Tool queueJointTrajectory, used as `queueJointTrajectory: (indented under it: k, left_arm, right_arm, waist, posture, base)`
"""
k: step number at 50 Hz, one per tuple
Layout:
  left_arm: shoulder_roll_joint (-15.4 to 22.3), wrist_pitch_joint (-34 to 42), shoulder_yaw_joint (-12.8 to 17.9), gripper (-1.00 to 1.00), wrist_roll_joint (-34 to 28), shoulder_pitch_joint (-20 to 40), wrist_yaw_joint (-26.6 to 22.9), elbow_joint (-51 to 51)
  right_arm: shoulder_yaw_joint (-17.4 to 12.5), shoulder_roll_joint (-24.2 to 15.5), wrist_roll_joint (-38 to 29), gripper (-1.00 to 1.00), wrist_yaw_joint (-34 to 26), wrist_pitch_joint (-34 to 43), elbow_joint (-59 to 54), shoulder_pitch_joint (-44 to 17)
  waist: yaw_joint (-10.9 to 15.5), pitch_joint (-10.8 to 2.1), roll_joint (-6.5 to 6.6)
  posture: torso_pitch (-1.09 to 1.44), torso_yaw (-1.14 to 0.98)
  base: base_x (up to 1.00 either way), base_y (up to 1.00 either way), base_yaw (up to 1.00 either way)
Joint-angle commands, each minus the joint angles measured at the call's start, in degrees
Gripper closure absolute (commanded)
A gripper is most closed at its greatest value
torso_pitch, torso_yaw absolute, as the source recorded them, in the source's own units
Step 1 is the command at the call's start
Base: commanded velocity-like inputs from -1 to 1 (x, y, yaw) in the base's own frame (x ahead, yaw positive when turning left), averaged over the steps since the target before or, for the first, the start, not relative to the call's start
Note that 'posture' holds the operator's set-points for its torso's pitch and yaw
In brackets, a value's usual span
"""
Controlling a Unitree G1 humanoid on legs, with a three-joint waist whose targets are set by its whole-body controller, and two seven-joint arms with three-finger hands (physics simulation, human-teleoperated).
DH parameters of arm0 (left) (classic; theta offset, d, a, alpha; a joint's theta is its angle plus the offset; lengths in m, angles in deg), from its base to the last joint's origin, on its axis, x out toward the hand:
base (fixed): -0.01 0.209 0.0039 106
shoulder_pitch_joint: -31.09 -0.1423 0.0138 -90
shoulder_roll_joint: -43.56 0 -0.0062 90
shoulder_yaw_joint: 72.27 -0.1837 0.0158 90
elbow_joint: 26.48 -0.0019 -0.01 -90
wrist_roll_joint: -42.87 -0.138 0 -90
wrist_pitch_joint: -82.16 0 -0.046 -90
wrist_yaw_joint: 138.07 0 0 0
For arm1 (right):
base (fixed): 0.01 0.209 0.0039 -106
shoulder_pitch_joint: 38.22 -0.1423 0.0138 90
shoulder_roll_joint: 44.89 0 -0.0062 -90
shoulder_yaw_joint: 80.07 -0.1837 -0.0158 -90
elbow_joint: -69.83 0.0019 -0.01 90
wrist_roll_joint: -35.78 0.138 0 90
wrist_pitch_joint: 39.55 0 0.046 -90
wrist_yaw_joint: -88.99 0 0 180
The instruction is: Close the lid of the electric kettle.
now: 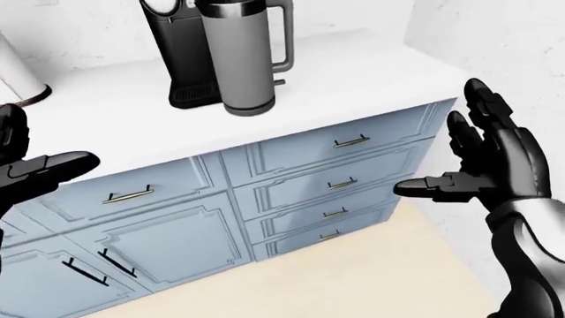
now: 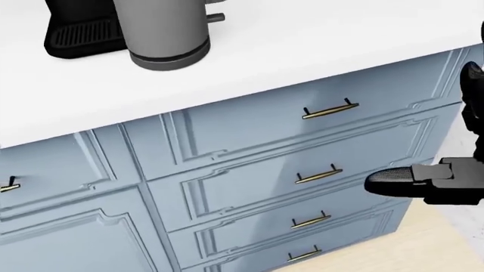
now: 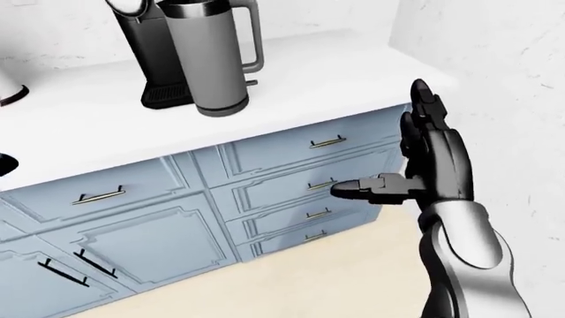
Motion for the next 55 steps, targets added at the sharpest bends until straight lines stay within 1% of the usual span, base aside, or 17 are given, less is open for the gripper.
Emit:
queueJointTrajectory:
  k: [1,5,6,7,8,10,14,17,19,20,22,27,32,35,36,39,55]
  left_arm:
    - [1.6,-1.4,0.8,-1.0,1.1,1.5,0.1,2.2]
    - [1.9,-1.3,1.1,-1.0,1.7,1.5,0.5,2.2]
    - [1.8,-1.5,0.9,-1.0,1.5,1.3,0.5,2.2]
    - [1.8,-1.6,0.8,-1.0,1.5,1.3,0.5,2.2]
    - [1.9,-1.6,0.8,-1.0,1.5,1.3,0.5,2.2]
    - [1.8,-1.8,0.6,-1.0,1.3,1.2,0.4,2.1]
    - [1.7,-2.0,0.5,-1.0,1.0,1.3,0.2,1.9]
    - [1.8,-1.9,0.5,-1.0,1.1,1.3,0.3,1.9]
    - [1.8,-2.0,0.4,-1.0,1.0,1.3,0.2,1.9]
    - [1.7,-2.1,0.4,-1.0,0.9,1.3,0.2,1.8]
    - [1.7,-2.2,0.4,-1.0,0.7,1.2,0.0,1.7]
    - [1.5,-2.3,0.2,-1.0,0.5,1.3,-0.1,1.7]
    - [1.5,-1.9,0.4,-1.0,0.9,1.4,0.2,2.0]
    - [1.6,-1.7,0.6,-1.0,1.2,1.4,0.5,2.2]
    - [1.6,-1.6,0.7,-1.0,1.4,1.3,0.5,2.3]
    - [1.6,-1.9,0.3,-1.0,1.1,1.3,0.4,2.1]
    - [1.2,-2.1,0.1,-1.0,0.2,1.2,-0.3,1.9]
  right_arm:
    - [-1.2,-0.8,-0.9,-1.0,0.4,-2.4,1.4,-1.2]
    - [-1.2,-0.8,-1.1,-1.0,0.3,-2.3,1.5,-1.2]
    - [-1.1,-0.8,-1.2,-1.0,0.2,-2.1,1.5,-1.4]
    - [-1.2,-0.7,-1.2,-1.0,0.2,-2.5,1.2,-1.3]
    - [-1.1,-0.6,-1.3,-1.0,0.1,-2.8,1.0,-1.1]
    - [-1.2,-0.6,-1.2,-1.0,0.1,-2.4,1.3,-1.4]
    - [-1.1,-0.5,-1.3,-1.0,0.1,-2.8,1.1,-1.1]
    - [-1.1,-0.6,-1.4,-1.0,0.1,-2.2,1.4,-1.3]
    - [-1.1,-0.6,-1.5,-1.0,0.0,-2.7,1.1,-1.1]
    - [-1.1,-0.5,-1.5,-1.0,0.0,-2.8,1.0,-1.1]
    - [-1.2,-0.5,-1.5,-1.0,-0.1,-2.8,1.1,-1.1]
    - [-1.2,-0.2,-1.4,-1.0,0.0,-2.9,1.2,-1.1]
    - [-1.2,0.1,-1.3,-1.0,0.2,-3.1,1.2,-1.0]
    - [-1.2,0.4,-1.0,-1.0,0.3,-3.8,1.1,-0.6]
    - [-1.2,0.4,-1.0,-1.0,0.4,-3.7,1.2,-0.7]
    - [-0.9,0.3,-1.0,-1.0,0.5,-3.6,1.2,-0.8]
    - [-1.6,0.7,0.2,-1.0,1.2,-3.8,1.3,-0.8]
  waist:
    - [-0.4,-0.98,-0.02]
    - [-0.1,-0.27,-3.81]
    - [-0.1,-1.15,-5.62]
    - [-0.9,-0.92,-3.62]
    - [-0.5,-1.15,-4.66]
    - [-1.0,-1.59,-4.68]
    - [-1.1,-0.94,-3.31]
    - [-1.5,-0.76,-0.57]
    - [-1.6,-2.12,3.36]
    - [-1.1,-2.0,2.09]
    - [-0.9,-0.8,2.28]
    - [-0.4,-0.89,-0.58]
    - [-0.3,-0.91,-2.08]
    - [0.4,-1.61,-4.44]
    - [0.4,-0.93,-2.61]
    - [0.0,-1.54,-2.19]
    - [-1.2,-0.91,-0.9]
  posture:
    - [0.0,0.0]
    - [0.0,0.0]
    - [0.0,0.0]
    - [0.0,0.0]
    - [0.0,0.0]
    - [0.0,0.0]
    - [0.0,0.0]
    - [0.0,0.0]
    - [0.0,0.0]
    - [0.0,0.0]
    - [0.0,0.0]
    - [0.0,0.0]
    - [0.0,0.0]
    - [0.0,0.0]
    - [0.0,0.0]
    - [0.0,0.0]
    - [0.0,0.0]
  base:
    - [0.18,0.24,0.0]
    - [0.19,0.25,0.0]
    - [0.2,0.23,0.0]
    - [0.17,0.26,0.0]
    - [0.19,0.25,0.0]
    - [0.18,0.25,0.0]
    - [0.18,0.25,0.0]
    - [0.19,0.25,0.0]
    - [0.18,0.26,0.0]
    - [0.19,0.24,0.0]
    - [0.18,0.25,0.0]
    - [0.18,0.23,0.0]
    - [0.16,0.09,0.0]
    - [0.0,0.0,0.0]
    - [0.0,0.0,0.0]
    - [0.0,0.0,0.0]
    - [0.0,0.0,0.0]
